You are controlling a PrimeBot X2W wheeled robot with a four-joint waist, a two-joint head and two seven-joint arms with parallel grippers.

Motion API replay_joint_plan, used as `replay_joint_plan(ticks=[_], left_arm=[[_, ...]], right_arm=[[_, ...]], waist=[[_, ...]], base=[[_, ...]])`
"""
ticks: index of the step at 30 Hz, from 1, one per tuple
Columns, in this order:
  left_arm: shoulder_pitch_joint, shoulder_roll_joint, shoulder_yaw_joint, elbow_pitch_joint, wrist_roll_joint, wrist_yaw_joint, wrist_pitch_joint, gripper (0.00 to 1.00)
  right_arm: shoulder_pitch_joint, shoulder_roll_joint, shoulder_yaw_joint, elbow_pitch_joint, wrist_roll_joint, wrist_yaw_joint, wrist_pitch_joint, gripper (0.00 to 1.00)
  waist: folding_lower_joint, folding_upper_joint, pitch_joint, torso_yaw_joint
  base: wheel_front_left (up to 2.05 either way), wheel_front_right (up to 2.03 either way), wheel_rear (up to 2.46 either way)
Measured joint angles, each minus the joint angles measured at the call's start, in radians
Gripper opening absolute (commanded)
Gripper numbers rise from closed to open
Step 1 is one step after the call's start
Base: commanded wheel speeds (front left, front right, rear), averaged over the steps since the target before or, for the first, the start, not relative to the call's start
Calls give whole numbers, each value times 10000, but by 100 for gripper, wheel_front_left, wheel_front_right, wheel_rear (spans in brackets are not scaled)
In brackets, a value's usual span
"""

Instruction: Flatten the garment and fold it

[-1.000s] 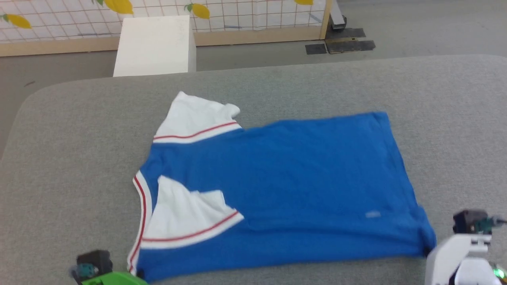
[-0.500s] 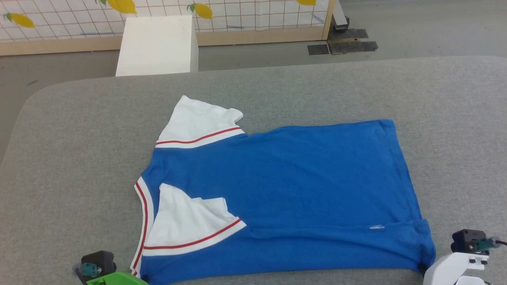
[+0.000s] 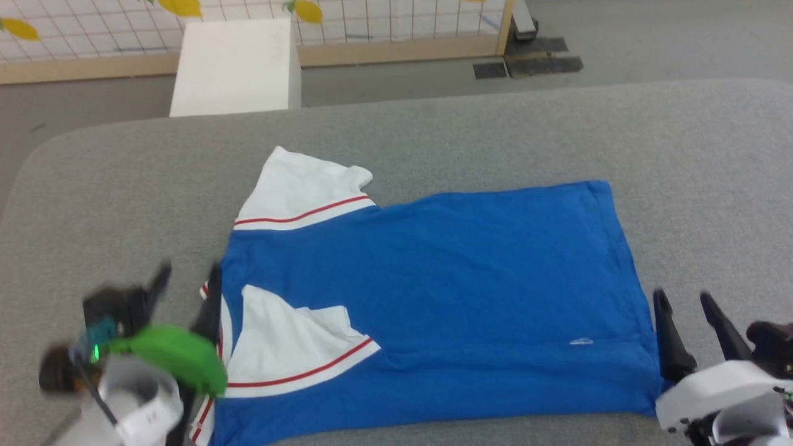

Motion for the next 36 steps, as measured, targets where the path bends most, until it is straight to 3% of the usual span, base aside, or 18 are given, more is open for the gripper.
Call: replay_joint_plan(ticks=[5,10,15,20,22,28,36], left_arm=[[-2101,-12,-98,865,500,-800,-150,100],[-4356,-199,-242,2057,865,-1377,382,100],[-6093,-159,-339,3329,918,-1864,1429,100],[-7493,-33,-330,4462,616,-2061,3377,100],[-7910,33,-353,4794,566,-2013,4203,100],[-8653,265,-366,5480,267,-1087,6727,100],[-8681,686,-52,5001,-366,52,8857,100]], right_arm=[[-601,-426,520,-33,-337,0,-1436,100],[-1430,-917,1264,8,-736,0,-2268,100],[-2279,-1198,1960,242,-803,0,-2412,100],[-2942,-1287,2391,382,-696,0,-2537,100],[-3097,-1269,2495,433,-617,0,-2587,100],[-3334,-1139,2824,608,-376,0,-2742,100],[-3521,-997,2934,796,-182,0,-2922,100]], waist=[[0,0,462,-174],[0,0,1100,-453],[1,0,1728,-878],[1,0,2347,-1426],[1,0,2591,-1622],[2,0,3349,-2191],[1,0,4123,-2797]], base=[[0,0,0],[0,0,0],[0,0,0],[0,0,0],[0,0,0],[0,0,0],[0,0,0]])
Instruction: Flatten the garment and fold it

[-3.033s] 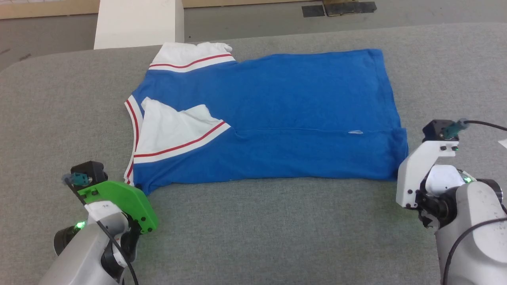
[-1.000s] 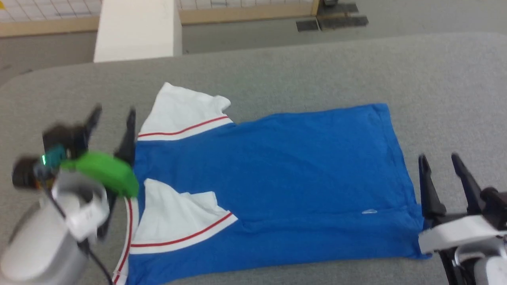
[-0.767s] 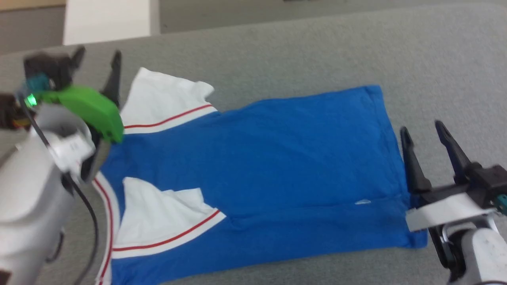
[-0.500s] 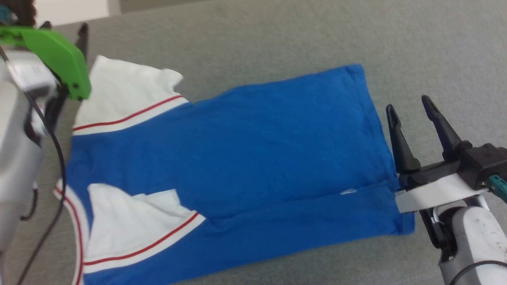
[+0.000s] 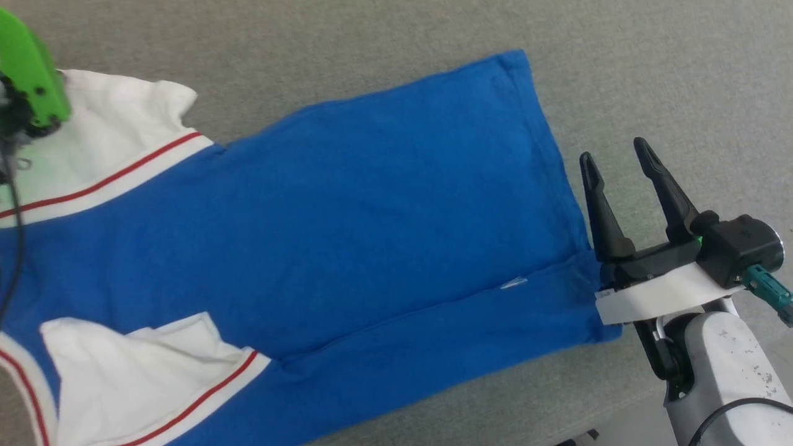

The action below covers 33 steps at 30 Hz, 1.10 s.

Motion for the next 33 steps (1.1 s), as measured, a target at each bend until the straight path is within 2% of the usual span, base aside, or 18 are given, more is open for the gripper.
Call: replay_joint_plan(ticks=[1,2,3,4,8,15,19,27,33], left_arm=[[-4,127,12,-121,-40,105,259,100],[-7,270,-4,-245,-38,213,543,89],[-8,357,-23,-378,-38,307,740,40],[3,451,-23,-527,-46,441,1003,2],[111,600,-38,-1214,-186,750,1544,0],[482,650,-111,-1831,-161,802,1534,0],[569,679,-109,-2031,-182,802,1452,0],[466,711,-205,-2382,-128,773,1450,0],[166,631,-313,-2550,-107,623,1448,0]], right_arm=[[-1,6,0,29,0,0,-4,100],[-4,19,0,59,0,0,-12,100],[-8,36,2,81,0,0,-13,100],[-12,42,4,117,-2,0,-23,100],[-128,50,58,224,98,0,-84,100],[-1226,-198,-31,422,366,0,583,100],[-2635,-518,222,1011,1020,0,2228,100],[-5475,-972,1317,3106,2493,0,6169,100],[-6568,-1154,2355,3979,2957,0,7848,100]], waist=[[0,0,78,-63],[0,0,145,-125],[0,0,187,-172],[0,0,229,-224],[0,0,277,-289],[0,0,183,-155],[0,0,196,-91],[0,0,469,118],[0,0,741,359]], base=[[0,0,0],[0,0,0],[0,0,0],[0,0,0],[0,0,0],[0,0,0],[0,0,0],[0,0,0],[0,0,0]])
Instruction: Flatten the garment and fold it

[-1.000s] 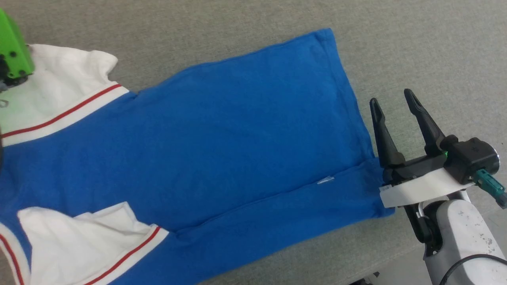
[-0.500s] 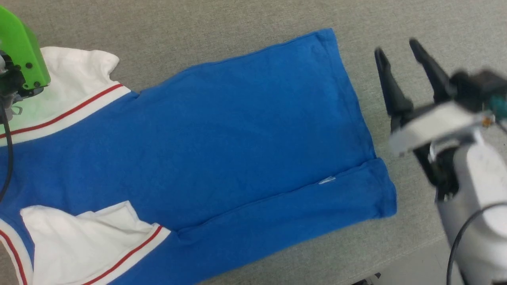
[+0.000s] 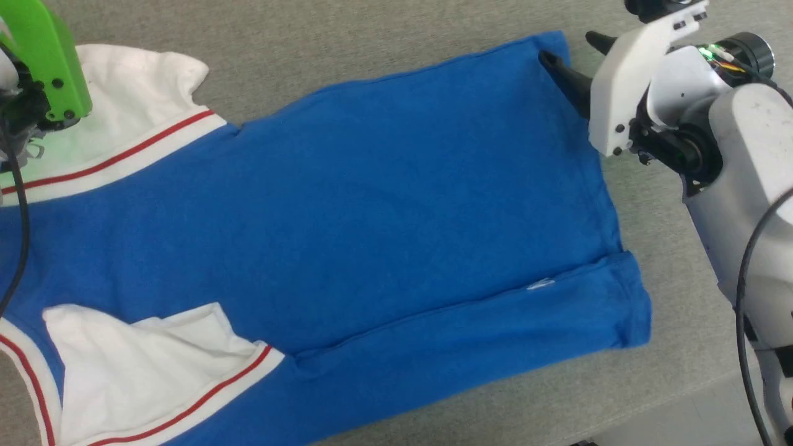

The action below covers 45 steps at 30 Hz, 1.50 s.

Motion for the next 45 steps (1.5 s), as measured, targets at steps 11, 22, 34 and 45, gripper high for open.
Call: replay_joint_plan(ticks=[11,22,34,45], left_arm=[[-186,-265,71,-121,-56,-303,-479,0],[650,-366,362,-161,0,-1193,-3229,0],[5521,-1231,1473,-2345,339,-1490,-10450,0],[9004,-1444,1655,-3062,-1141,-1231,-10673,0]], right_arm=[[-1244,-305,840,874,405,0,1576,37],[-777,-543,1285,564,836,-2,198,0],[2485,-1381,1337,-483,692,0,-5283,0],[4917,-1592,514,-424,138,0,-5384,0]], waist=[[0,0,371,414],[1,0,124,518],[0,0,-1585,915],[-1,0,-3283,1544]], base=[[0,0,0],[0,0,0],[0,0,0],[0,0,0]])
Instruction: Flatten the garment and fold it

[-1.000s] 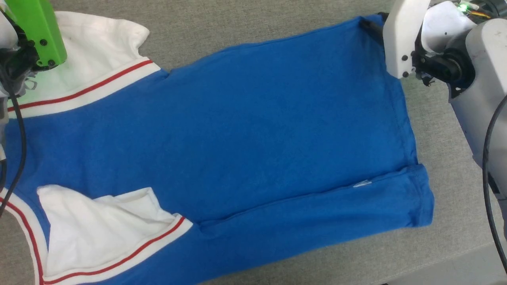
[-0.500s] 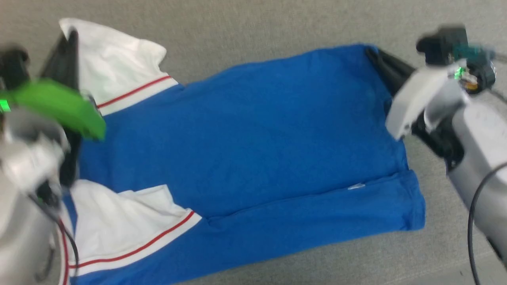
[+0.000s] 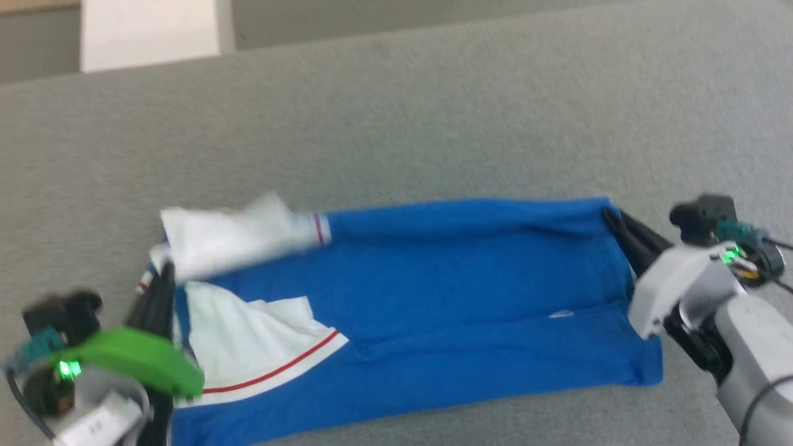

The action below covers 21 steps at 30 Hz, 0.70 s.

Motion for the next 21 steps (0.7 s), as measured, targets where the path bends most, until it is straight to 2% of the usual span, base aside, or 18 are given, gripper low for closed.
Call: replay_joint_plan(ticks=[5,10,18,21], left_arm=[[1073,-84,-226,61,-337,86,234,0],[1607,-414,-596,474,-782,-86,460,0],[1568,-779,-1381,1283,-788,-545,869,0],[1357,-809,-1532,1524,-688,-546,957,0]], right_arm=[[704,-307,-307,-90,-320,0,723,0],[1451,-476,-368,-389,-359,0,2031,0],[1981,-596,-579,-1045,-502,0,3985,0],[2008,-502,-717,-1197,-558,-2,4619,0]], waist=[[0,0,-459,431],[0,0,-756,864],[0,0,-784,1180],[0,0,-684,1174]], base=[[0,0,0],[0,0,0],[0,0,0],[0,0,0]])
